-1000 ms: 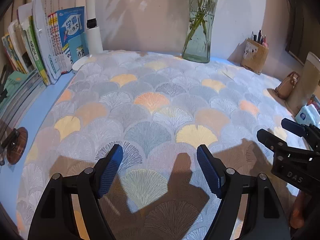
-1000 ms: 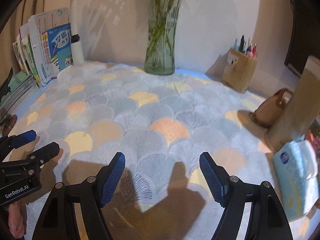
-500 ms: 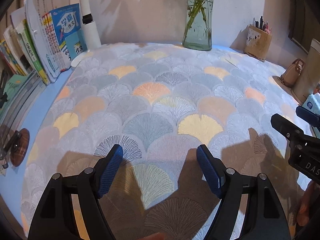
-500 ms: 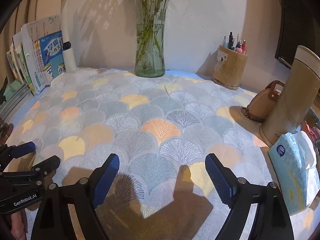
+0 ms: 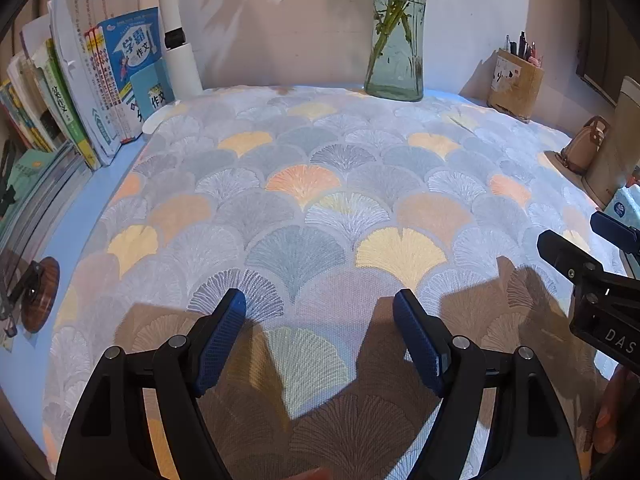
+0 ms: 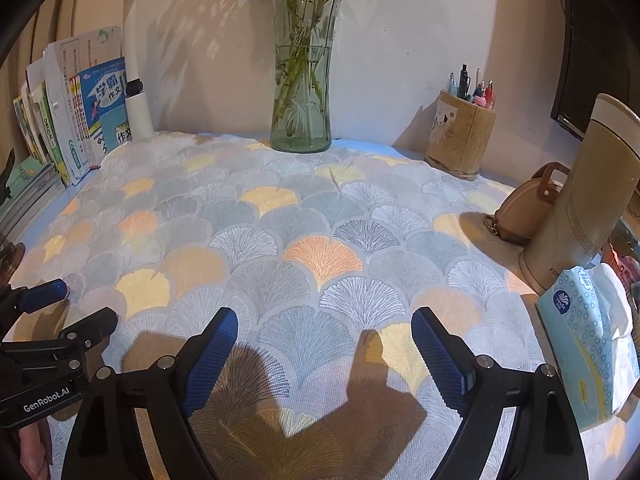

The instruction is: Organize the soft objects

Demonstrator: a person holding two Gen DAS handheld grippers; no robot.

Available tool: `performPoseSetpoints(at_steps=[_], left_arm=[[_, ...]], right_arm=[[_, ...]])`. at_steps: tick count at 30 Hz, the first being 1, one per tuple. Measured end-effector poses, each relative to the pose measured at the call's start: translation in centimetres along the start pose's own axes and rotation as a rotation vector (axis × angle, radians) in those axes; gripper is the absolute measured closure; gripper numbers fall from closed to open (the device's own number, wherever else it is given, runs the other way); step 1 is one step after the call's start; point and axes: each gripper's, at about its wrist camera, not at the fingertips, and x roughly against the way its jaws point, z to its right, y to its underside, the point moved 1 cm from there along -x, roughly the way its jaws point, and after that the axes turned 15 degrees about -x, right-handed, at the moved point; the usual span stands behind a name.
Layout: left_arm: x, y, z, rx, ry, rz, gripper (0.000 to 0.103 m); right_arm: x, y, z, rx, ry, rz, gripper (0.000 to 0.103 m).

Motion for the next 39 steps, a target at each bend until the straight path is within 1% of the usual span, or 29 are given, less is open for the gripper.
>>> performPoseSetpoints(at_steps=[9,39], left_arm=[[0.04,0.0,0.0,-0.001,0.004,0.004,0.028],[0.02,-0.02,-0.44,0.014,-0.006,-0.001,0.028]], right_arm=[[0.07,0.07,0.07,0.006,-0.006,0.003,0.01],[0.04,0.28,-0.36,0.023,-0.008,-0.001,0.009]])
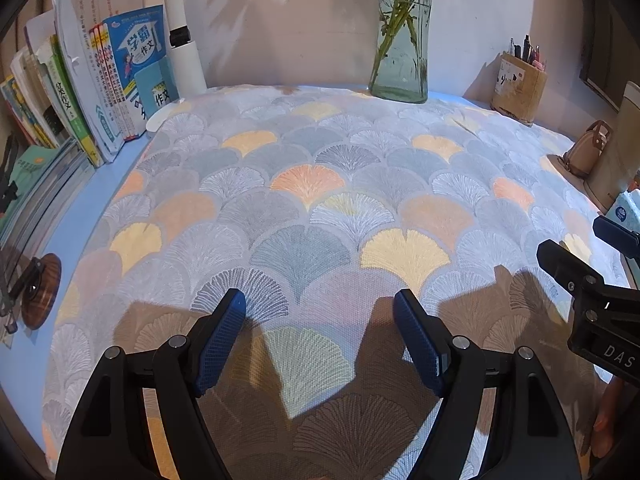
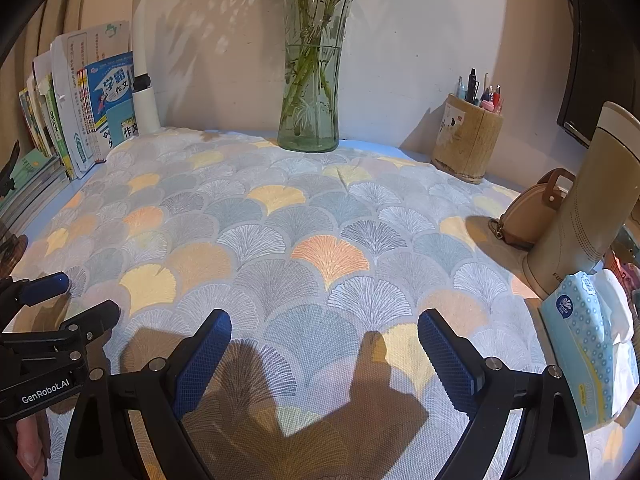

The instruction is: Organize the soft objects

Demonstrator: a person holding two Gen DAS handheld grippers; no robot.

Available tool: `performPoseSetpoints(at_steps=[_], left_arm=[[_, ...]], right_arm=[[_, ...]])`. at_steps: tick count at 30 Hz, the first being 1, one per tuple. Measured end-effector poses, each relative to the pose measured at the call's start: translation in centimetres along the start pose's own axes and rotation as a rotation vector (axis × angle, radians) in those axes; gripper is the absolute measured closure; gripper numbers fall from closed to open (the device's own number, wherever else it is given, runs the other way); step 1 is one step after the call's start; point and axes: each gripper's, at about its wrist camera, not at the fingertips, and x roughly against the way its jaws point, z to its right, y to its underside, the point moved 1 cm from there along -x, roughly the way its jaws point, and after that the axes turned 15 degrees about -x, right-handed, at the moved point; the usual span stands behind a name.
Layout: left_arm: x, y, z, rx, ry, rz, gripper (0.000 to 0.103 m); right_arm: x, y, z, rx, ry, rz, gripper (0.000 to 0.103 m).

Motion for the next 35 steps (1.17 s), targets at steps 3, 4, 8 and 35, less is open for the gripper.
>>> performPoseSetpoints(at_steps=[3,4,8,35], left_arm=[[0.0,0.0,0.05,-0.001,0.004,-0.001,0.028],[0.01,0.02,0.07,-0.002,0.004,-0.001,0.028],[-0.01,-0.01,0.18,-0.007,0.002,-0.002,0.028],[0.53,0.04,0.1,-0.001,-0.024,0.037,0.029]], right_arm=[[0.0,0.0,-0.01,-0.001,0.0,0.0,0.009],[0.0,-0.01,-0.02,-0.001,0.001,0.0,0.009],[0.0,0.0,-0.01,-0.001,0.001,-0.001,0.009],[-0.09,0.03,-0.02,0.002,0.0,-0.002,0.009]])
